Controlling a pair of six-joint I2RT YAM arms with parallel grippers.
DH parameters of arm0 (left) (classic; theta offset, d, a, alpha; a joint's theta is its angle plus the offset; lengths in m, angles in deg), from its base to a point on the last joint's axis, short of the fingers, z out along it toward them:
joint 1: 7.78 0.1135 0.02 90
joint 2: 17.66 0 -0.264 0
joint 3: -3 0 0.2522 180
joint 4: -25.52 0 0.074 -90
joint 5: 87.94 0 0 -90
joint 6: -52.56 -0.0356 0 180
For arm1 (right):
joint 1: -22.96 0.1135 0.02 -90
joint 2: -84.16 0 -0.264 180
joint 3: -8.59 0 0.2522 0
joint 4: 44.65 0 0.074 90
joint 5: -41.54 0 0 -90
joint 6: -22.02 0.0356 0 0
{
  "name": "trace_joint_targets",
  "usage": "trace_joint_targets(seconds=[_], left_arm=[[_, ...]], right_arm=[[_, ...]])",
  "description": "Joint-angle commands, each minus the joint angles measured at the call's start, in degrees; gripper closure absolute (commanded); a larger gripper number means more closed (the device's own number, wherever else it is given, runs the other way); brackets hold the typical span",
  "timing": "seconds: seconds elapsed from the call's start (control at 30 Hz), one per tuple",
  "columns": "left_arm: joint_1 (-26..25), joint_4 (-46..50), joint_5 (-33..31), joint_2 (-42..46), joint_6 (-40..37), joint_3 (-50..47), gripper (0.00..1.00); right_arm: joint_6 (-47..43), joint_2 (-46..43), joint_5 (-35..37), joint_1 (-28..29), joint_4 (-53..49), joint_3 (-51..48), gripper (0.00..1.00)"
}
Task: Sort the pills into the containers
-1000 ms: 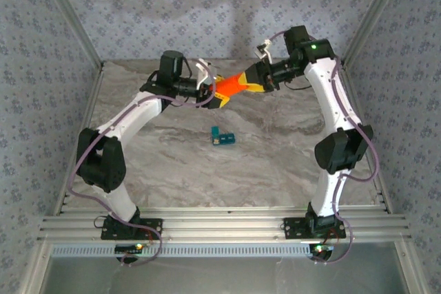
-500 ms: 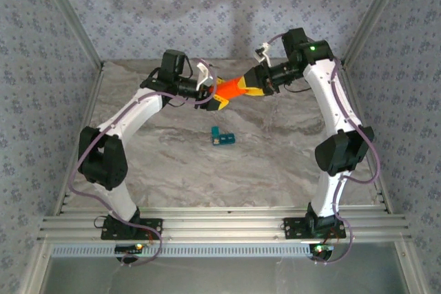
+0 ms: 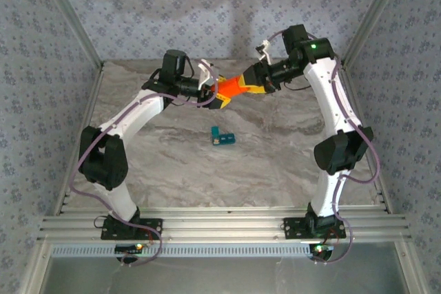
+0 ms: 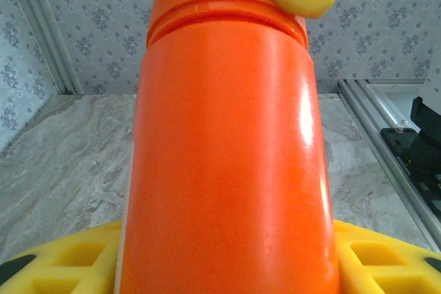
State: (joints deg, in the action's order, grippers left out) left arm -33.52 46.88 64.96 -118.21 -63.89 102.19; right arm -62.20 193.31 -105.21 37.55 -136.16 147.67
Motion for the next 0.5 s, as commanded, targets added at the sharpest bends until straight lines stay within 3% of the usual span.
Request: trace_joint_targets(seconds=[0.0,0.27,0.47], left_arm=[[-1.42,-4.96,-0.25,0.85,1.38,-0.48,1.0],[-0.89,-12.07,-2.86,0.03,6.54,-1.91,1.0],[-0.3,-23.3,-6.49,-0.52,14.15,-4.27,1.0]], right_arm=[[1.2,1.25,-0.03,1.44,-0.06,2.1,0.41],[3.27,0.04,-0.14,0.35,2.89,3.44,0.21],[5.5,-3.36,0.0,-1.38,7.0,1.35,0.1]])
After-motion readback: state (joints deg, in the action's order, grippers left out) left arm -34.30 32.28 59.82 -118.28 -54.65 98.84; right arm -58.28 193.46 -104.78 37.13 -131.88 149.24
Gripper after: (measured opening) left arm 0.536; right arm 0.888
